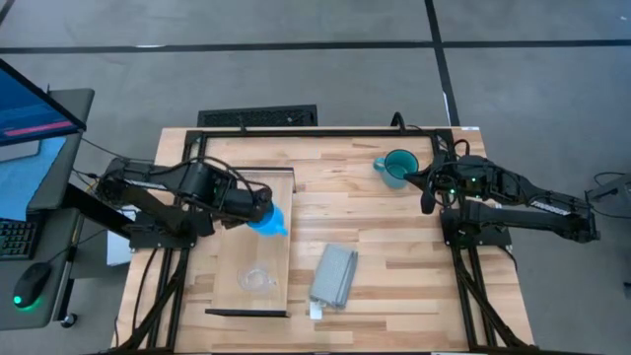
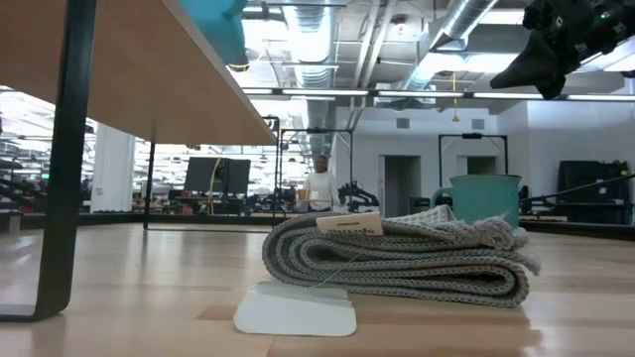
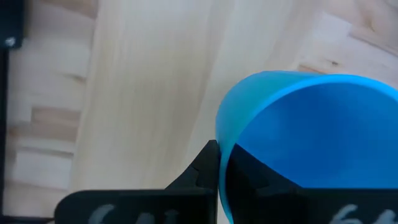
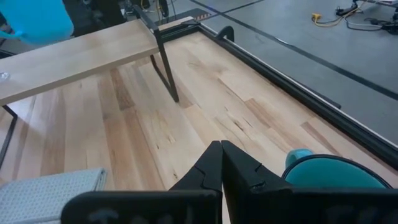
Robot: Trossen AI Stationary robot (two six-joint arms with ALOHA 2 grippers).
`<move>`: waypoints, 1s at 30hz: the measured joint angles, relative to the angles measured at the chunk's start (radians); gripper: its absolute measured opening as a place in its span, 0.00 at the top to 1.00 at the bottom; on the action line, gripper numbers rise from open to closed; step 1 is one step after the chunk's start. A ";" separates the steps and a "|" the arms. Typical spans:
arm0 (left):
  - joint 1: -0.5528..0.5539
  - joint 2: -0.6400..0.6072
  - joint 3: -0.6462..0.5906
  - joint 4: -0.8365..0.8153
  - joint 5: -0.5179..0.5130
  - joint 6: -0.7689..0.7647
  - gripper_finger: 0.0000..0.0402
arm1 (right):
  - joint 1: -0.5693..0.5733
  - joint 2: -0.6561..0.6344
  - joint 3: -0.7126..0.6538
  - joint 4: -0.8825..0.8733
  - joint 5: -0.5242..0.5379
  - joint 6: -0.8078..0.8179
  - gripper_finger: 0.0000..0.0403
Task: Stack small to large cups/mugs on shelf
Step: Put the light blue mug on the shelf
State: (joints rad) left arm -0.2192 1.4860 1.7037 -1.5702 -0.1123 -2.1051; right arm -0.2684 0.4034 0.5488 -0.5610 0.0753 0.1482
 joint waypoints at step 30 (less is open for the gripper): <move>-0.041 0.000 -0.137 0.000 0.093 -0.113 1.00 | 0.000 0.001 0.000 0.015 -0.004 -0.080 0.94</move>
State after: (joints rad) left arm -0.2600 1.4864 1.5669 -1.5703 -0.0191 -2.2182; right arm -0.2684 0.4046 0.5488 -0.5457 0.0715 0.0680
